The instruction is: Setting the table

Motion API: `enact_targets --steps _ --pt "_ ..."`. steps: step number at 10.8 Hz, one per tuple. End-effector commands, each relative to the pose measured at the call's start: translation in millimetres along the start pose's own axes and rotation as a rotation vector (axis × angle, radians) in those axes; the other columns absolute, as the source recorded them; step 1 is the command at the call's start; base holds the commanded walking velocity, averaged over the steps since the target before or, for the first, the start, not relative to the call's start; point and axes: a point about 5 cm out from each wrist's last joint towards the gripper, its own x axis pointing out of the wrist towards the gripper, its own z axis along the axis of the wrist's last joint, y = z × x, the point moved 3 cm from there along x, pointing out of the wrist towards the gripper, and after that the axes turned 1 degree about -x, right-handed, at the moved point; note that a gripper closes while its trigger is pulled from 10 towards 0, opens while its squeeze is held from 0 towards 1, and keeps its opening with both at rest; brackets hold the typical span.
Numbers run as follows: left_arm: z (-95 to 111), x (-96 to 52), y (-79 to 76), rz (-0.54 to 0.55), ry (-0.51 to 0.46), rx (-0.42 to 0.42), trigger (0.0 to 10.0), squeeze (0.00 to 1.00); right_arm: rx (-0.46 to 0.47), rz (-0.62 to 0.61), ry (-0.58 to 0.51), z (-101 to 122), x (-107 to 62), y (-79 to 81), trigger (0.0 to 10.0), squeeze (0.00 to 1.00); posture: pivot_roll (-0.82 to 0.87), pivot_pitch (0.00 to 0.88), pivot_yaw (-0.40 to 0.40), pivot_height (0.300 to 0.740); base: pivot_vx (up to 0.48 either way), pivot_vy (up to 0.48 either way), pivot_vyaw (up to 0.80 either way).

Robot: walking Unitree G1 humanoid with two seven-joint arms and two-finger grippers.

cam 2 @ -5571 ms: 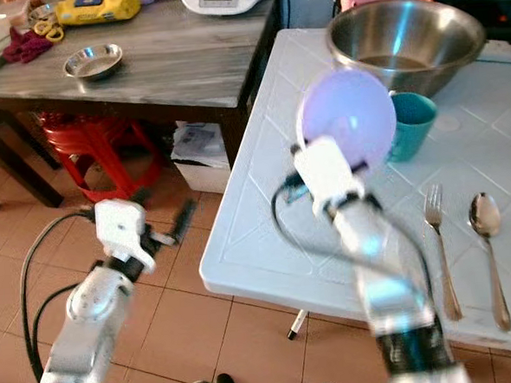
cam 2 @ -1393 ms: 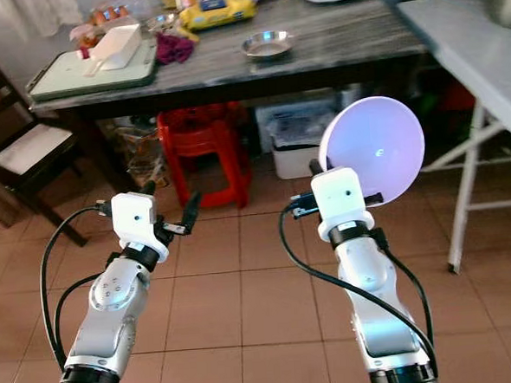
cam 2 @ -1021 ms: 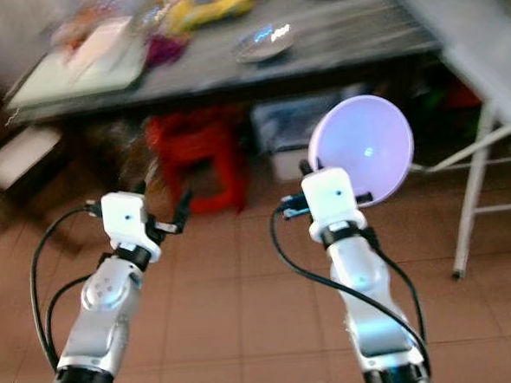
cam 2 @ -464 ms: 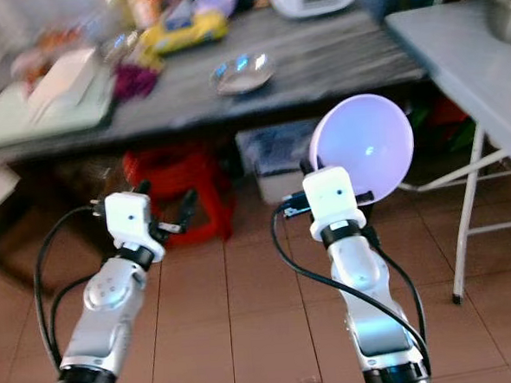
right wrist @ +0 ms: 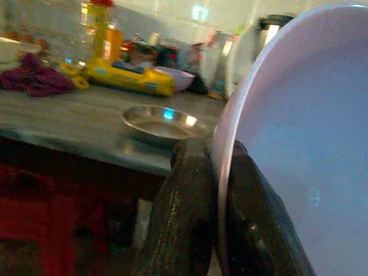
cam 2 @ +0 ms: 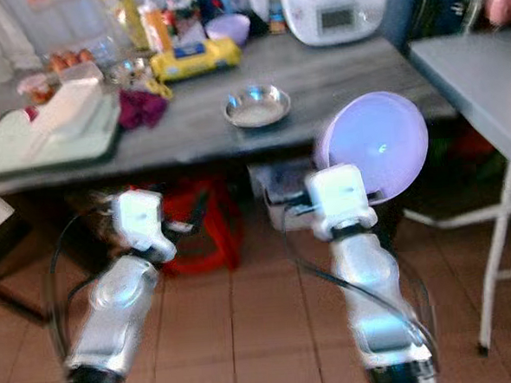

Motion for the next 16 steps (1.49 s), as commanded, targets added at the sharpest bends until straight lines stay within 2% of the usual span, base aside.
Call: enact_targets --steps 1,5,9,11,14,16 --pt "12 5.0 -5.0 -0.015 -0.039 -0.005 10.0 0.00 -0.010 -0.017 -0.023 5 1.0 -6.0 10.0 0.00 -0.17 0.094 0.110 0.740 0.480 0.000 0.00" --pt "13 5.9 -6.1 -0.025 -0.039 -0.005 10.0 0.00 -0.008 -0.024 -0.026 5 0.4 -6.0 10.0 0.00 -0.16 0.100 0.120 0.740 0.480 0.000 0.56" --pt "17 7.9 -7.6 -0.031 -0.051 -0.005 10.0 0.00 -0.013 -0.029 -0.037 8 1.6 -7.1 10.0 0.00 -0.16 0.099 0.115 0.740 0.383 0.000 0.00" --pt "20 8.1 -17.5 -0.079 -0.065 -0.029 10.0 0.00 -0.028 -0.030 -0.053 13 4.5 -8.3 10.0 0.00 -0.16 0.098 0.112 0.740 0.131 0.000 0.00" --pt "11 -3.8 -26.6 -0.180 -0.027 0.009 10.0 0.00 -0.030 -0.030 -0.044 12 4.4 -9.3 10.0 0.00 -0.16 0.100 0.107 0.740 0.000 0.000 0.00" --pt "3 -19.7 -27.8 -0.269 -0.007 0.029 10.0 0.00 -0.023 -0.009 -0.033 12 6.7 -10.2 10.0 0.00 -0.16 0.102 0.101 0.740 0.000 0.000 0.00"
